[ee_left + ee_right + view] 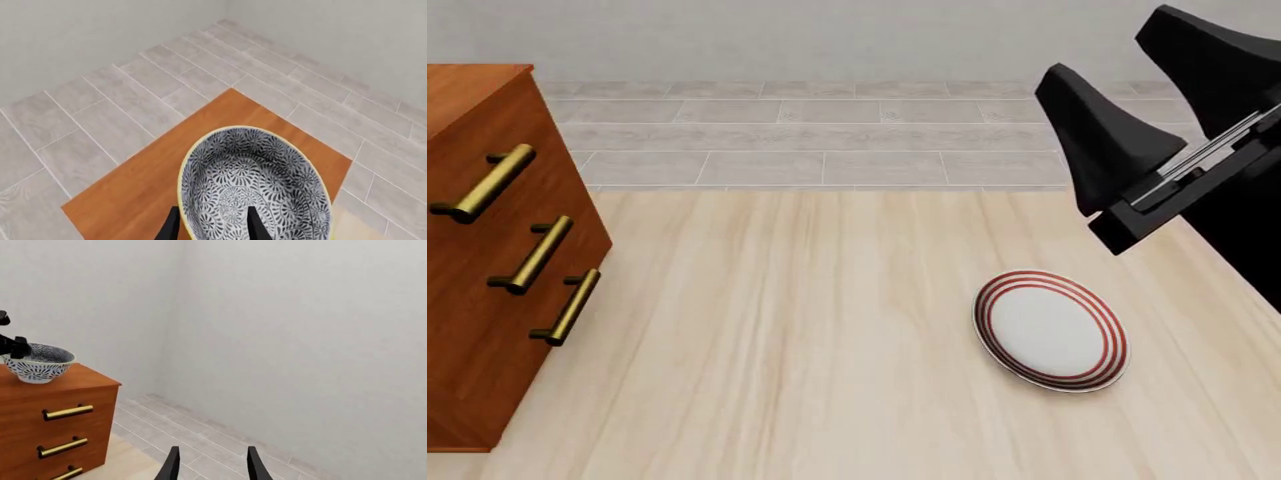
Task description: Put the bowl on top of the cabinet.
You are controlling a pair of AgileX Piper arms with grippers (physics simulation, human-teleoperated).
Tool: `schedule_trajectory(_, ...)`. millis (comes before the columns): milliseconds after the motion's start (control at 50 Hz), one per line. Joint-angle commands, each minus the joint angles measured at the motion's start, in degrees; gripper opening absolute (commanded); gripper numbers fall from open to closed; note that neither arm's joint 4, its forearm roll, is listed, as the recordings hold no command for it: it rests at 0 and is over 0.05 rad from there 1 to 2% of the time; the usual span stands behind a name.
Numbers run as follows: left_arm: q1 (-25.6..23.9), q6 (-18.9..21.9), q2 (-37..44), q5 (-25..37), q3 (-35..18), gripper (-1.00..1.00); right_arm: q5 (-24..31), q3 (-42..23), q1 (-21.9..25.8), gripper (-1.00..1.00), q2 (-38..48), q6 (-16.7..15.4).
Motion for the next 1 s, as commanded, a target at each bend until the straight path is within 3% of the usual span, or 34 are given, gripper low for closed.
schedule_trajectory(20, -0.11, -0.26, 0.37, 1.46, -3.35, 1.0, 0.13, -0.08, 0.06, 1.0, -0.17, -0.01)
schedule_trajectory(480, 0.14, -2.29, -1.92, 6.77, -12.07, 1.0, 0.66, -0.42, 0.14, 1.0, -0.92, -0.01)
schedule_trajectory(1000, 0.16, -3.7, -5.46, 10.3, -16.74, 1.0, 1.32, -0.69, 0.18, 1.0, -1.93, -0.16)
